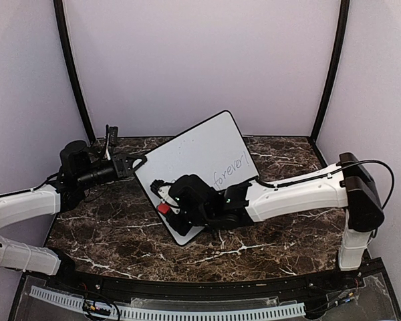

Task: Erase the whiteboard
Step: Erase the whiteboard at the center of the board.

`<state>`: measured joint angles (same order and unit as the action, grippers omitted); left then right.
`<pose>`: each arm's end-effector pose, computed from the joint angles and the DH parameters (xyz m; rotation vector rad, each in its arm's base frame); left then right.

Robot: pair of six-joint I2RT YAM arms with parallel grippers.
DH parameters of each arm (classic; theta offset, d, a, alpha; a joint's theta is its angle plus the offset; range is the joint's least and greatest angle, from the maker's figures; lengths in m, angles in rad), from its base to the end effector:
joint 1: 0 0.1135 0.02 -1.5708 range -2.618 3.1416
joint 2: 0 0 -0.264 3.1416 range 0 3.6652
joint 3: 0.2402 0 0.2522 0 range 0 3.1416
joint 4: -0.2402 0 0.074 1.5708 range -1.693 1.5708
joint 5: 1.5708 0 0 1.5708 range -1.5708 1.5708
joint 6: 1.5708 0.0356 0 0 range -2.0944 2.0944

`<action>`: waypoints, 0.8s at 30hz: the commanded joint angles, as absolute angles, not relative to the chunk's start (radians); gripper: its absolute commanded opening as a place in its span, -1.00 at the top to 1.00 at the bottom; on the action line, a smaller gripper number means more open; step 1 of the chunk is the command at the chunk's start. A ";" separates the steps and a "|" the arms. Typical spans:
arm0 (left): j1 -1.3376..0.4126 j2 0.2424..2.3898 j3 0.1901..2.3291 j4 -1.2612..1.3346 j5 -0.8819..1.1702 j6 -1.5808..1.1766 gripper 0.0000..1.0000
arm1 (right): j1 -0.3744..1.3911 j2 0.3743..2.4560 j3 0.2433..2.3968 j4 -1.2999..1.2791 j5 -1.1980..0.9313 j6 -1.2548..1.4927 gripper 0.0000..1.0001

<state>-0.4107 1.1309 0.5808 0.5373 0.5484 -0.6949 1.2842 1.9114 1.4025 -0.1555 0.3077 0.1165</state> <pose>0.2238 -0.1177 0.2741 0.2233 1.7244 -1.2696 0.1337 0.4155 0.2288 -1.0874 1.9510 0.4350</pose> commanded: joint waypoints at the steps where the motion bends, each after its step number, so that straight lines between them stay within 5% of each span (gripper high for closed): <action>1: -0.428 1.069 0.597 0.673 0.592 -0.729 1.00 | 1.295 1.895 1.306 -0.214 0.297 0.161 0.64; 15: -0.428 1.069 0.598 0.660 0.574 -0.730 1.00 | 1.303 1.857 1.175 -0.234 0.300 0.198 0.65; 24: -0.428 1.074 0.598 0.660 0.575 -0.731 1.00 | 1.304 1.857 1.293 -0.245 0.371 0.170 0.65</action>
